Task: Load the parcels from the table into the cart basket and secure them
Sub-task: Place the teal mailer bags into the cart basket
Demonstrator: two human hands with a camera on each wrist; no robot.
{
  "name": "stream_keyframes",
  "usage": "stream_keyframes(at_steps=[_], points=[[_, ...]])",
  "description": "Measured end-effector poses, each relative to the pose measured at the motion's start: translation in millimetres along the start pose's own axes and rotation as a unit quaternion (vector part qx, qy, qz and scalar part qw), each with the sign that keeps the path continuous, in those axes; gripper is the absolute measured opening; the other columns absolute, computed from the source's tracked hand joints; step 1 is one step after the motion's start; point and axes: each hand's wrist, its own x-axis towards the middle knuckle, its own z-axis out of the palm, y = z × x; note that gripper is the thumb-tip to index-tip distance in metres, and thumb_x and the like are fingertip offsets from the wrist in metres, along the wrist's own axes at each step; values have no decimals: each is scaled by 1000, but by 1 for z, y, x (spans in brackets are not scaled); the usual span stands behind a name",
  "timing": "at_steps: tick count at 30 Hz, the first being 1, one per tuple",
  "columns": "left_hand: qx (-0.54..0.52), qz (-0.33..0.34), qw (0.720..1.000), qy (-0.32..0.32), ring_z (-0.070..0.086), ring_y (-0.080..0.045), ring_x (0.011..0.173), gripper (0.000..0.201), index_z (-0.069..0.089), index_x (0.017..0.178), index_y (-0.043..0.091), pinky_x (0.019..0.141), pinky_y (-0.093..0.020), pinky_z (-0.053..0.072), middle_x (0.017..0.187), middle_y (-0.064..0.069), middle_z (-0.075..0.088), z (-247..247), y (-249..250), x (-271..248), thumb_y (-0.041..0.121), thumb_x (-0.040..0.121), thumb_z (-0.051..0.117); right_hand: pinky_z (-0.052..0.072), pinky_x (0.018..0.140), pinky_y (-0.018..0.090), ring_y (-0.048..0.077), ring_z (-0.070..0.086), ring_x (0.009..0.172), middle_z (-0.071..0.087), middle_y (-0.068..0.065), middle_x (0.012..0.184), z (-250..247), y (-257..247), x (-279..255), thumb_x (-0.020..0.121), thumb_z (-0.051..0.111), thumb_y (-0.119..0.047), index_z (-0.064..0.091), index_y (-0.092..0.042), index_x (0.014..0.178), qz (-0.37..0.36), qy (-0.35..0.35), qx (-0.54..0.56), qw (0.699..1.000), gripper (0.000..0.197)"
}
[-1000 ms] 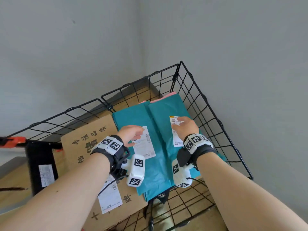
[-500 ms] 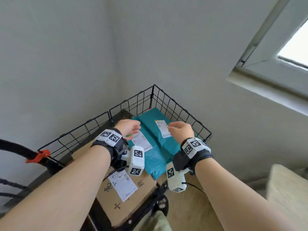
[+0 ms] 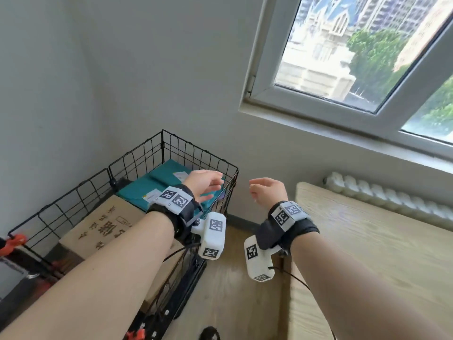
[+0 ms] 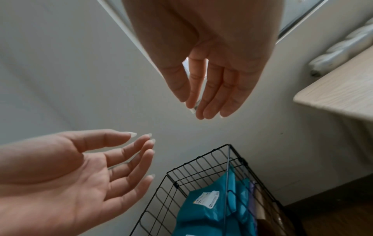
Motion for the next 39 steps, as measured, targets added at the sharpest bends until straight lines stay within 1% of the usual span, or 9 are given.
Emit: stream_keyframes(at_steps=[5,9,11,13,15,25,29,34,39], points=[[7,17,1000,-17,60,-12,79,15,65,91,19,84,-31,45,84,1,65,51,-7,-17,8,88,56,54,80,38,17,62,72,70,-1,76,-48,26,-17,74,62,-14,69,-28,69,9,18,22,1000,16],[38,23,999,-29,60,-12,83,18,66,86,19,88,-32,46,88,0,65,106,-14,-29,3,86,56,49,67,29,13,57,63,67,2,74,-94,53,-37,84,57,-6,67,-23,76,22,41,83,995,20],[52,23,997,-46,59,-11,78,19,65,84,19,83,-29,46,83,2,64,144,-19,-35,2,87,55,47,66,28,13,57,63,66,3,73,-128,71,-50,85,56,-5,69,-16,85,33,65,110,991,17],[60,16,995,-73,57,-10,73,20,63,82,18,73,-25,45,80,1,62,194,-27,-40,0,87,54,46,67,28,13,57,63,65,3,73,-171,94,-64,86,56,-5,69,-13,88,39,97,122,987,16],[71,4,991,-111,56,-9,71,19,62,82,17,67,-24,43,81,1,62,250,-36,-50,0,87,55,47,69,29,12,58,63,66,2,72,-222,121,-78,86,56,-8,68,-18,80,45,136,126,982,17],[126,17,957,-261,58,-11,79,16,64,89,17,75,-27,45,87,0,63,539,-90,-135,4,90,54,49,74,29,10,59,62,67,-1,71,-484,258,-155,86,55,-10,64,-23,73,73,297,147,941,20],[125,15,950,-285,58,-13,82,17,65,88,16,84,-31,45,88,-1,63,632,-112,-164,3,89,54,44,59,18,9,56,61,63,1,72,-569,299,-183,89,51,-6,61,-20,76,65,328,147,931,21],[137,1,948,-286,57,-11,79,18,64,86,16,80,-30,45,86,-1,62,704,-126,-189,2,89,53,45,51,14,9,54,58,62,2,71,-645,342,-201,90,51,-1,63,-11,84,80,356,169,916,17],[155,-3,952,-264,55,-11,76,21,63,85,16,79,-29,43,84,0,59,749,-134,-178,1,90,50,45,58,21,11,53,57,62,4,72,-685,380,-185,89,51,-1,61,-17,75,108,360,186,908,23]])
